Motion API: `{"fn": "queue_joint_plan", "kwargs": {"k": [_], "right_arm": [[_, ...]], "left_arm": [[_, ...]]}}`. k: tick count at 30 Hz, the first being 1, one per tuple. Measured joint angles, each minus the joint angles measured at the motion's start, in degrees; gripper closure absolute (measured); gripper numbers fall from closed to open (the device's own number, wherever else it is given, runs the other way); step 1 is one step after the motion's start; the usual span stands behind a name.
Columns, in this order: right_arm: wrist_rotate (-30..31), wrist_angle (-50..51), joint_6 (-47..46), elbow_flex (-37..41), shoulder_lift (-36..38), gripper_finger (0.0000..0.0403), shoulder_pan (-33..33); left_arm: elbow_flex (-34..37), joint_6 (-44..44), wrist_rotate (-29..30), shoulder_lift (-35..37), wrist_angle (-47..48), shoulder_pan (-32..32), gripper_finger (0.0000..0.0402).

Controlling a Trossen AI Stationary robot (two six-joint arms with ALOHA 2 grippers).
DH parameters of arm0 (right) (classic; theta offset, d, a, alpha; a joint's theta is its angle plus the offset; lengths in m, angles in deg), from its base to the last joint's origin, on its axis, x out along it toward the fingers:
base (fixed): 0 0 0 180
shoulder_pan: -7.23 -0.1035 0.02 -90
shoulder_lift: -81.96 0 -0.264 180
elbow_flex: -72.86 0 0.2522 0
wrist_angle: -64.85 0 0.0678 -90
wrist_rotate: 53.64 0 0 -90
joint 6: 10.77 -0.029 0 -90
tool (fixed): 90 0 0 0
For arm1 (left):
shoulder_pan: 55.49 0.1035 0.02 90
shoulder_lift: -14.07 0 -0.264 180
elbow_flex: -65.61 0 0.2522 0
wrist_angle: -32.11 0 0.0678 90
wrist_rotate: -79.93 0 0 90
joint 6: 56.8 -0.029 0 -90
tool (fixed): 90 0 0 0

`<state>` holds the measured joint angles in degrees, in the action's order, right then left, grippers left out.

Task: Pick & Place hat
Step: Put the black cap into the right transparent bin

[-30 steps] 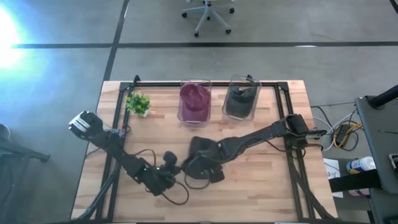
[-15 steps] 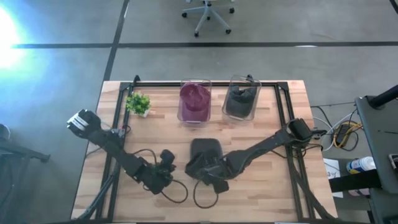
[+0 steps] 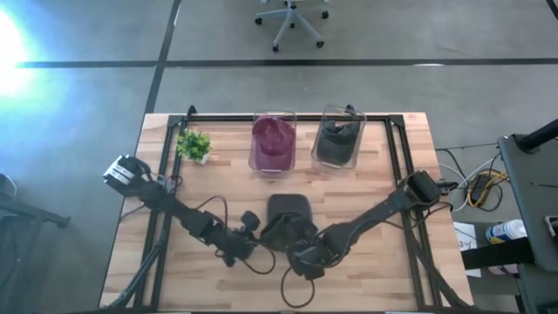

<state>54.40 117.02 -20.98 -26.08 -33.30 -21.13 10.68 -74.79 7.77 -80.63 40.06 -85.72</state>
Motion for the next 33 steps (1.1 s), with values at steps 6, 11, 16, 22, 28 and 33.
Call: {"fn": "queue_joint_plan", "kwargs": {"k": [6, 11, 16, 22, 28, 33], "right_arm": [[2.3, -2.0, -2.8, 3.2, 0.0, 0.0186, -1.8], [8.3, -7.2, -2.9, 5.7, 0.0, 0.0186, -3.2], [10.7, -8.5, -5.3, 9.0, 0.0, 0.0186, -3.1], [10.6, -12.4, -5.0, 12.8, 0.0, 0.0186, -3.2], [10.6, -10.1, -4.4, 11.3, 0.8, 0.0186, -3.8], [10.6, -10.2, -4.7, 10.4, 2.4, 0.0186, -4.5]], "left_arm": [[-2.6, -0.3, 0.7, -4.4, -4.7, 2.0, 0.0337], [-5.4, -2.5, 0.8, -7.1, -4.6, 2.8, 0.0337], [-8.1, -2.9, 0.9, -7.8, -4.6, 2.8, 0.0337], [-9.8, -2.9, 0.9, -7.8, -4.6, 3.1, 0.0337], [-9.2, -0.6, 0.9, -7.8, -4.3, 3.5, 0.0337], [-9.1, -0.3, 0.9, -7.9, -4.2, 3.7, 0.0337]]}}
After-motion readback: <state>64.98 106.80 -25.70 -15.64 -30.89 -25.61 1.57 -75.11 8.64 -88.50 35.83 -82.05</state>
